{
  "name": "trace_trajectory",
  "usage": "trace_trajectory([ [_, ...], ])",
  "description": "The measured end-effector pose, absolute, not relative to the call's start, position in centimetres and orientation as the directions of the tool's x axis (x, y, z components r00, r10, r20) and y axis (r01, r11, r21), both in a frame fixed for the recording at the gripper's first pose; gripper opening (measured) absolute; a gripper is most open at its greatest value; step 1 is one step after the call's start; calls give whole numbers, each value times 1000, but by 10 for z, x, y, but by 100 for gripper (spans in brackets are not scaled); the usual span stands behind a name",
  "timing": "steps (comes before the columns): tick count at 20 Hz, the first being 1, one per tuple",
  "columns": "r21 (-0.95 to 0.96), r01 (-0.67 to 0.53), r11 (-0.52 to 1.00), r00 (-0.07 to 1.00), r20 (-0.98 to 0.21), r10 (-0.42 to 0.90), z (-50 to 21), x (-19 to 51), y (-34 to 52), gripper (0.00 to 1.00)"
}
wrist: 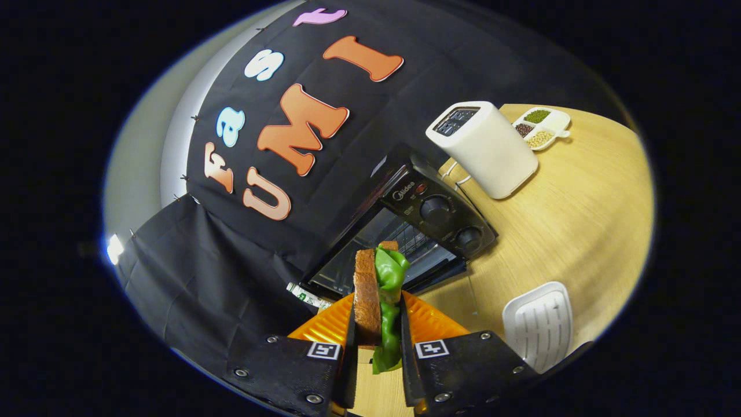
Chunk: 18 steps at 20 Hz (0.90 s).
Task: Open the toaster oven, put the food inside, and close the toaster oven door.
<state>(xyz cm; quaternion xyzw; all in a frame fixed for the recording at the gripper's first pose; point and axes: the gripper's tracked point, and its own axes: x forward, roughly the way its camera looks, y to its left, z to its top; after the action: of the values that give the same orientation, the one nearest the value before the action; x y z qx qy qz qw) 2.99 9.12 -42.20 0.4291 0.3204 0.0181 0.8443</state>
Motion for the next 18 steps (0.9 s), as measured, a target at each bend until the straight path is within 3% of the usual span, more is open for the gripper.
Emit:
trace_trajectory([
  [14, 818, 303, 489, 863, -453, 223, -470, 119, 147, 33],
  [18, 846, 304, 439, 905, -400, 145, -473, 143, 146, 33],
])
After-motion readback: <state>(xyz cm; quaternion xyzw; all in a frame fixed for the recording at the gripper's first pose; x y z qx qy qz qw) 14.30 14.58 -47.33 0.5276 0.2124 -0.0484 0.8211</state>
